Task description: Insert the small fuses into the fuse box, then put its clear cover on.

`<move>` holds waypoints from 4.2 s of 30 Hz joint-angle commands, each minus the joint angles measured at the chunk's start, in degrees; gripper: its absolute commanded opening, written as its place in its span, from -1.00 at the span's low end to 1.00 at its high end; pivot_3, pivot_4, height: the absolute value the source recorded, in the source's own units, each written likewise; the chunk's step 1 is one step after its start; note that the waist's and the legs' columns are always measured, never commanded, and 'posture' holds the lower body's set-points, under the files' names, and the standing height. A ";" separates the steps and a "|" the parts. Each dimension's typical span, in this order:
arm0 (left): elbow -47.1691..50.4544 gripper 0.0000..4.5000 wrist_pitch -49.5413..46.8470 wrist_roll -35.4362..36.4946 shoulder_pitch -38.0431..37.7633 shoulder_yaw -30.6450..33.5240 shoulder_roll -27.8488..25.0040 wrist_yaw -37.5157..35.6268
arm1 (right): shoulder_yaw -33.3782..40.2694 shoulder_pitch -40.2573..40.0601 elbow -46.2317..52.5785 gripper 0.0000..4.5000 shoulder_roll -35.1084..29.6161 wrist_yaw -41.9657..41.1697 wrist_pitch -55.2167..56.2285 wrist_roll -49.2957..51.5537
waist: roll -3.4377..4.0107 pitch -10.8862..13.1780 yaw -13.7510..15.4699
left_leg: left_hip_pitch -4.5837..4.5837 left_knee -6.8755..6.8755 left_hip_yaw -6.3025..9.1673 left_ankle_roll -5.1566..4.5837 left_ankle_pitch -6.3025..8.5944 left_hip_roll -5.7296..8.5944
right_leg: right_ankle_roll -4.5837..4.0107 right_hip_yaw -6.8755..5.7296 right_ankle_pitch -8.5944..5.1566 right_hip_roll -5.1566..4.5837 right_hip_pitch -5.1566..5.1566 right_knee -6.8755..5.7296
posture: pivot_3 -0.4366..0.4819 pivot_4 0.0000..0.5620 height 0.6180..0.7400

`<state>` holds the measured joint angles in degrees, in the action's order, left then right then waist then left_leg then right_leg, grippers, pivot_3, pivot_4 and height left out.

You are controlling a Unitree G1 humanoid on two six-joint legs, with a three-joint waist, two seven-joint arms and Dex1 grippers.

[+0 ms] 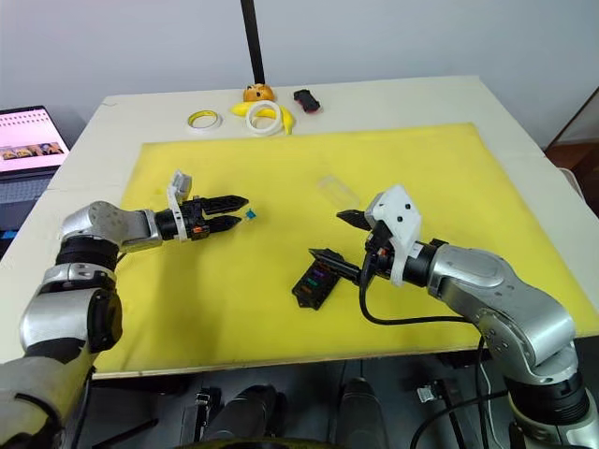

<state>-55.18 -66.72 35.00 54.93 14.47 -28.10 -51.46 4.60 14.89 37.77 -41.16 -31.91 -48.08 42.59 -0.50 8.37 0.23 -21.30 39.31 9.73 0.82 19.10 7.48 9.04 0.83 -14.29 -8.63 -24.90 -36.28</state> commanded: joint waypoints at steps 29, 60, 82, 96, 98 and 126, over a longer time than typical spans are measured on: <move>-4.92 0.60 4.14 -4.12 2.93 3.05 6.51 -0.48 | 2.30 -0.21 1.29 1.00 -1.22 0.44 -0.30 -1.01 | -0.01 -0.01 1.06 | -0.02 0.23 0.19 -0.01 0.00 0.14 | 0.00 -0.06 0.00 -0.06 0.19 -0.03 | -0.05 -0.47 1.00; -3.16 -0.64 6.57 -7.63 1.22 0.76 7.07 0.13 | 2.13 -3.43 1.57 1.00 -3.35 -3.11 1.39 -4.29 | -0.01 -0.01 0.46 | -0.06 0.21 0.15 -0.02 0.01 0.10 | 0.00 -0.06 0.00 -0.04 0.11 -0.04 | -0.05 -0.47 1.00; -2.68 -0.97 8.91 -10.51 -0.65 -1.62 6.93 1.73 | 3.45 -3.88 1.17 1.00 -3.62 -2.83 0.90 -4.00 | 0.00 -0.05 0.58 | 0.08 0.20 0.15 -0.01 0.01 0.10 | 0.00 -0.06 0.00 -0.04 0.26 -0.03 | -0.05 -0.47 1.00; 31.27 -0.97 -15.61 7.59 -1.07 2.36 -0.83 -5.33 | 13.60 -3.01 1.52 1.00 -0.38 2.24 -6.23 14.02 | -0.04 -0.02 -0.87 | -0.11 0.00 0.11 -0.01 0.00 0.00 | 0.00 -0.01 0.00 -0.03 -0.10 -0.06 | -0.05 -0.47 1.00; 37.05 -0.97 -17.07 10.47 -1.84 2.23 1.02 -4.69 | 14.41 -0.23 -0.32 1.00 2.70 7.48 -8.04 22.39 | -0.04 -0.02 -0.86 | -0.09 -0.01 0.10 -0.01 0.00 -0.01 | 0.00 -0.01 0.00 -0.03 -0.07 -0.04 | -0.05 -0.47 1.00; 46.11 -1.00 -17.28 19.67 -2.18 -2.10 9.77 1.31 | 4.20 10.73 -12.51 -0.02 6.65 31.70 -5.29 55.22 | -0.03 -0.01 -0.96 | -0.07 -0.06 0.05 0.00 0.00 -0.03 | 0.00 0.01 0.00 0.01 -0.08 0.02 | -0.05 -0.47 1.00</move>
<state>-10.47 -84.45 53.11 51.89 12.05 -17.73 -49.82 7.47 25.19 24.44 -33.83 0.57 -54.47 96.44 -0.53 8.35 -0.74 -21.38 39.25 9.77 0.82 19.10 7.45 9.04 0.84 -14.29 -8.63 -24.97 -36.26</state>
